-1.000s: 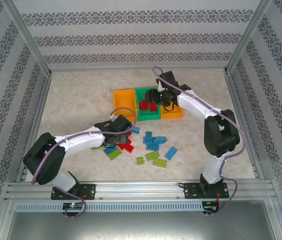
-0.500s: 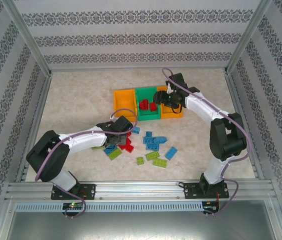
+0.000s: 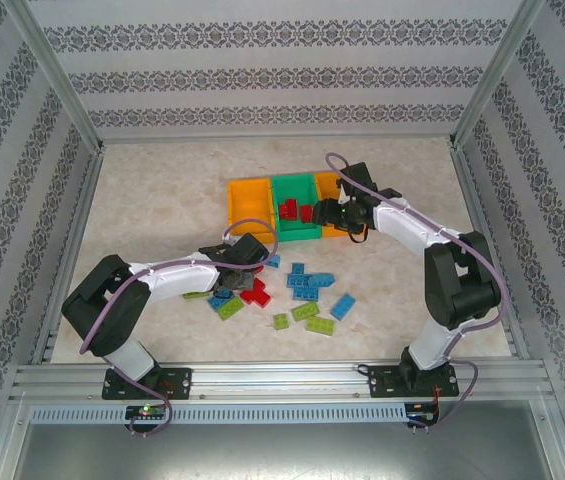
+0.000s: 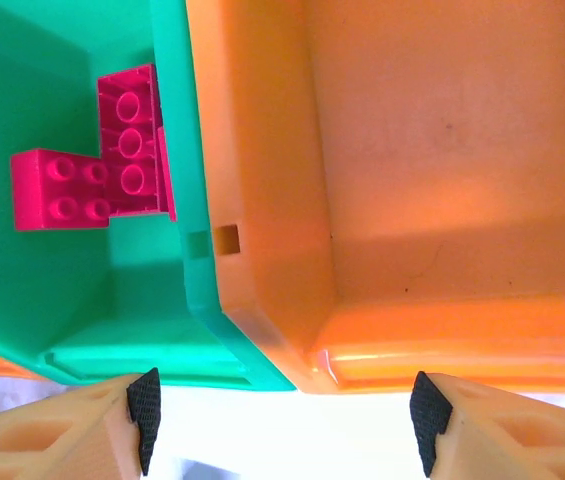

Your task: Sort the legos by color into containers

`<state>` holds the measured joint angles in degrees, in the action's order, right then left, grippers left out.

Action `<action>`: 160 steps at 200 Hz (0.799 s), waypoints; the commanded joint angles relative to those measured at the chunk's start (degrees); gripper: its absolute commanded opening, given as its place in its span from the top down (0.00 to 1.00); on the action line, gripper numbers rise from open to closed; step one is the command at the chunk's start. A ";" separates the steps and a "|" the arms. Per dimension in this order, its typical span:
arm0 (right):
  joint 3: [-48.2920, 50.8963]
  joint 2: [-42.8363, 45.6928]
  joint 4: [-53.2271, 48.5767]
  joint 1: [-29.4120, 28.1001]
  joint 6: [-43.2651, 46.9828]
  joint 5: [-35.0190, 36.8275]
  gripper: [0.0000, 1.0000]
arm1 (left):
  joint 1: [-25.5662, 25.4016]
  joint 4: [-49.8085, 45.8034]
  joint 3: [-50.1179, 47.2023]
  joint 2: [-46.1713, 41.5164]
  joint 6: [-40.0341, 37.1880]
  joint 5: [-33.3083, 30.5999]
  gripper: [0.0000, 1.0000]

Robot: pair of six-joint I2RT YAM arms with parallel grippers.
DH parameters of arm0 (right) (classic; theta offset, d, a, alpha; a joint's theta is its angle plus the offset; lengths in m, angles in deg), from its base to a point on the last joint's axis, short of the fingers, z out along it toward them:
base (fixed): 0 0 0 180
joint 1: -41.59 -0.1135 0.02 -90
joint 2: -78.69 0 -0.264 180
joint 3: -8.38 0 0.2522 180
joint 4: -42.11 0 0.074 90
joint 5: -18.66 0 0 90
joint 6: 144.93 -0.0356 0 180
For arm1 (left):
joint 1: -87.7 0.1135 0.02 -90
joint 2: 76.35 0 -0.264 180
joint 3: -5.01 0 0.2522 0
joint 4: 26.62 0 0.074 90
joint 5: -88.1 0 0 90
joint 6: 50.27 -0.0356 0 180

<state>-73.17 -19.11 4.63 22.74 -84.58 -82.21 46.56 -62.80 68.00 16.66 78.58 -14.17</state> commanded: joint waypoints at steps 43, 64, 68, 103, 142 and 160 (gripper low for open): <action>2.10 4.59 0.54 0.33 1.83 3.30 0.29 | 0.14 -2.99 -0.48 -3.35 1.27 -1.42 0.89; 3.19 5.75 0.57 0.61 2.15 3.85 0.29 | 0.01 -5.25 0.56 -5.63 1.24 -2.51 0.90; 3.41 6.01 0.54 0.70 2.29 3.95 0.29 | 0.01 -5.62 0.92 -6.11 1.15 -2.65 0.90; 5.76 8.03 0.62 1.68 2.50 4.68 0.28 | -0.77 -5.77 5.11 -9.56 -0.66 -2.57 0.90; 9.17 10.37 1.43 2.04 2.75 4.65 0.27 | -0.89 1.60 12.47 -7.67 -5.96 1.75 0.86; 10.88 11.60 2.18 2.06 2.74 4.14 0.27 | -0.78 2.25 19.23 -2.27 -8.72 5.24 0.85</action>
<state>-64.51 -10.02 5.37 24.38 -83.01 -78.67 46.45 -64.83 80.09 9.45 75.35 -13.29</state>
